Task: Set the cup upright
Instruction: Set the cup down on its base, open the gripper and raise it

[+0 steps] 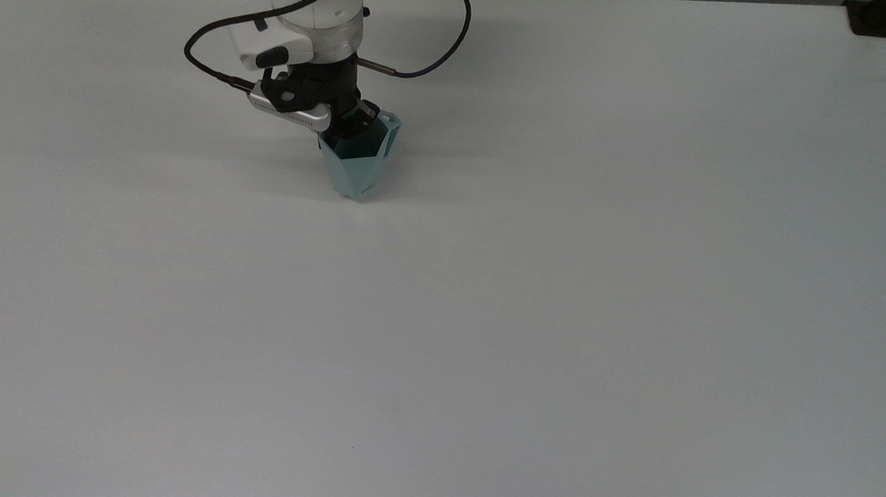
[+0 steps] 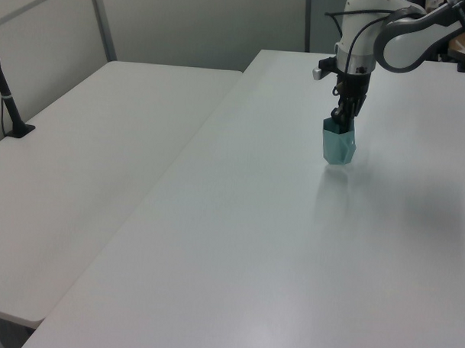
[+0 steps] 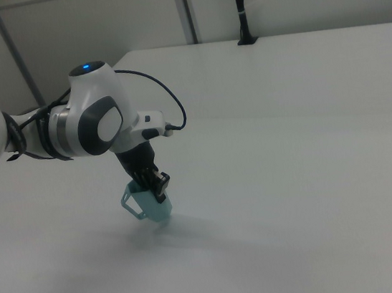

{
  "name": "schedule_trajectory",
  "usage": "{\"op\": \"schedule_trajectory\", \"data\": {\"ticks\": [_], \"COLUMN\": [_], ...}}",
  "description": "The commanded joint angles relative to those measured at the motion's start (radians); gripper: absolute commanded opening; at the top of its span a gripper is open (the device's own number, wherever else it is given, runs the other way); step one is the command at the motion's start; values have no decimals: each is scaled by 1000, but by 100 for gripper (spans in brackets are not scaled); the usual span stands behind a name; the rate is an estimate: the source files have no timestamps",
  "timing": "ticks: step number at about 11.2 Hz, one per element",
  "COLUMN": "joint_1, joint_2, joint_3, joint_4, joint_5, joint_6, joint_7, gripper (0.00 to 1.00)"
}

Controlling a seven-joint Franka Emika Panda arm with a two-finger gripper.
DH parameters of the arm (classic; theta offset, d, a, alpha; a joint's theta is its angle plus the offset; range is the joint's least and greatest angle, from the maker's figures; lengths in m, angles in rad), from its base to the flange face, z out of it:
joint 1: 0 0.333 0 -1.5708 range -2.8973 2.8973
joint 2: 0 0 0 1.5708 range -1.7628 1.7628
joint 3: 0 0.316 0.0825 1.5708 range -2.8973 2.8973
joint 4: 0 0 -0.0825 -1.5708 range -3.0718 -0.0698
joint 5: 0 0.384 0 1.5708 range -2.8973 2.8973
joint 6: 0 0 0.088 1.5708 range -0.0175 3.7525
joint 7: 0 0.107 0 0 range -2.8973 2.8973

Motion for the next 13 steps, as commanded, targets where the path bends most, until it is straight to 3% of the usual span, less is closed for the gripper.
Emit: {"op": "schedule_trajectory", "data": {"ticks": [1,2,3,4,5,6,9,13], "joint_1": [-2,-2,-3,-2,-2,-2,-5,-12], "joint_2": [2,3,3,-2,0,-2,-26,-66], "joint_3": [-2,-2,-4,-4,-4,-4,-7,-7], "joint_4": [-19,-13,-8,-5,12,21,64,245], "joint_5": [52,63,71,81,81,81,81,84], "joint_6": [26,21,9,-31,-76,-86,-133,-293], "joint_7": [-35,-35,-24,-31,-38,-36,-35,-27], "gripper": [0,0,13,60,91,100,100,100]}}
